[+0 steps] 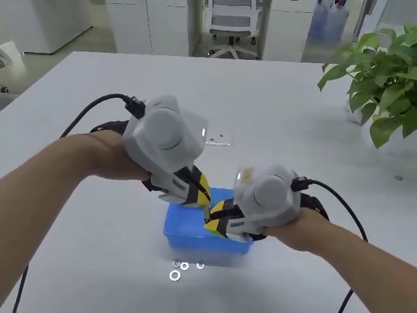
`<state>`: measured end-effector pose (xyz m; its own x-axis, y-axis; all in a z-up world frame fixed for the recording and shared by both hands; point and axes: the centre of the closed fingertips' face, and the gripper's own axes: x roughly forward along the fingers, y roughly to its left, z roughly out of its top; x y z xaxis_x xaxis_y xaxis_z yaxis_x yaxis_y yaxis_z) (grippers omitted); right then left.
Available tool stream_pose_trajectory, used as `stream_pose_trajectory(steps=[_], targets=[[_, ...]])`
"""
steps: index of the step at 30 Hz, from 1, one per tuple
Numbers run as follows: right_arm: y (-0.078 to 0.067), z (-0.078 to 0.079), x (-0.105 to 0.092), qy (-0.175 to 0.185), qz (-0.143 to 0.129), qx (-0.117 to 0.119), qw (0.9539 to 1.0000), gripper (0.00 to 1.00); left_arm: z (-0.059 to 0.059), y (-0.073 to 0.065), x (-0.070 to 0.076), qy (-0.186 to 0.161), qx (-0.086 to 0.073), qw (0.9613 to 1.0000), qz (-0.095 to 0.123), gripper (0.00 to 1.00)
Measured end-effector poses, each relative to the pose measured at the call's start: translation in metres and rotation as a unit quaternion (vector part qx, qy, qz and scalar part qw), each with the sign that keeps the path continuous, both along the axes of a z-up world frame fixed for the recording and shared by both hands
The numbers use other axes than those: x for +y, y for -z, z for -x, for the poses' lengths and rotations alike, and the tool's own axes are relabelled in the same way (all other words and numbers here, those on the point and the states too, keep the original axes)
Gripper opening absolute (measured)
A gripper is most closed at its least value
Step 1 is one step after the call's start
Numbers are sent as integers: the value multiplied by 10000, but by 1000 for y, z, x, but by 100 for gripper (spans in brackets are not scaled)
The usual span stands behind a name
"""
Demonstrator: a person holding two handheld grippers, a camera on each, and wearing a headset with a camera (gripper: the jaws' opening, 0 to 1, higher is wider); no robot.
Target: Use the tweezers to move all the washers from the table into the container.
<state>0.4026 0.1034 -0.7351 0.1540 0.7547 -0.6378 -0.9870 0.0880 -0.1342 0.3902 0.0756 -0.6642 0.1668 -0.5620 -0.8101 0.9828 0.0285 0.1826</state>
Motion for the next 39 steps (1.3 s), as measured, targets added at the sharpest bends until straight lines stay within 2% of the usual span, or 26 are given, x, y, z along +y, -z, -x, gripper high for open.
stream_pose_trajectory(steps=[5, 10, 20, 33, 39], targets=[[0, 11, 6, -47, -59, 18, 10000, 11, 9, 1, 6, -17, -6, 10000, -77, 6], [5, 20, 12, -107, -65, 62, 9999, 11, 17, 6, 12, -52, 57, 9999, -127, 6], [14, 36, 20, -237, -42, 148, 9996, 11, 30, 16, 19, -151, 143, 9997, -133, 6], [33, 57, 31, -382, 13, 262, 9989, 11, 48, 35, 29, -247, 302, 9992, -124, 6], [41, 63, 36, -434, 34, 316, 9986, 11, 52, 42, 33, -306, 356, 9988, -139, 6]])
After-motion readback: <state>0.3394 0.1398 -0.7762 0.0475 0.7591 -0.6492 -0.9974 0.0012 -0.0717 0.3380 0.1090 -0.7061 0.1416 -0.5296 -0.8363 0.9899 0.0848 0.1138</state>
